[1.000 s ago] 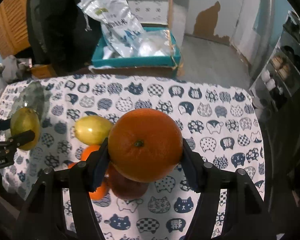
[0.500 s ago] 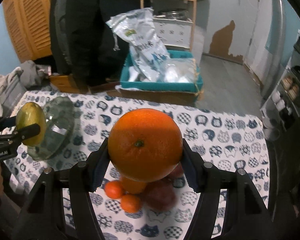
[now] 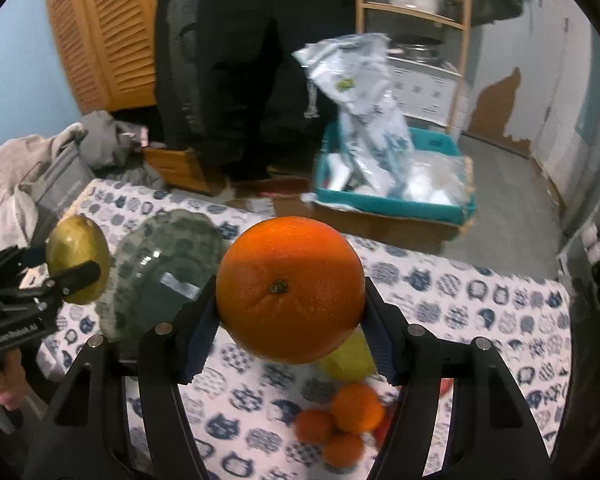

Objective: Organize fruits
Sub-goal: 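Lift the green pear with the left tool while the right tool lifts the orange, then lower the pear into the green bowl with the left tool while the right tool lowers the orange beside it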

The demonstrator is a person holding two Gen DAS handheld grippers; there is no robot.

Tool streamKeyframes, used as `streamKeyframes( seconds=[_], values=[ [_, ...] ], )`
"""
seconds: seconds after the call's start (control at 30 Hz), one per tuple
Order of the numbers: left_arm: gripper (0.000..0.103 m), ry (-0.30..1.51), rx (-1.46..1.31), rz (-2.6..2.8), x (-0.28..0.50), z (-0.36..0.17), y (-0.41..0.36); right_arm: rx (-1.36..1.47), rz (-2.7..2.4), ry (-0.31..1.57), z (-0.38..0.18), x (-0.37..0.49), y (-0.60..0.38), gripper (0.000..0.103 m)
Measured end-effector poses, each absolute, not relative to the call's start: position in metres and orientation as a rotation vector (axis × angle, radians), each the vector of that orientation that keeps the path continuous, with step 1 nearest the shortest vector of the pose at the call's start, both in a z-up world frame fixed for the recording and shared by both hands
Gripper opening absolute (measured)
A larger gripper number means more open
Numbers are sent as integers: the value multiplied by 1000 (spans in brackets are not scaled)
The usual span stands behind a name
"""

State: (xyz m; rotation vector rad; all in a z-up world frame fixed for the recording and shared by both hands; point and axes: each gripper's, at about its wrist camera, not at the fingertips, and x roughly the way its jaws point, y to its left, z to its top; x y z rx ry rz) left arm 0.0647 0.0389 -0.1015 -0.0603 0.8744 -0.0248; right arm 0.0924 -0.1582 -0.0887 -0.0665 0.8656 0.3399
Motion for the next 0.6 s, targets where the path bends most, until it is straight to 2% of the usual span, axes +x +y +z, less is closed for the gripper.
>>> streamKeyframes(
  seconds=[0.6],
  values=[
    [72, 995, -91, 67, 90, -164, 99, -120, 491, 1011, -139, 135, -51, 66]
  ],
)
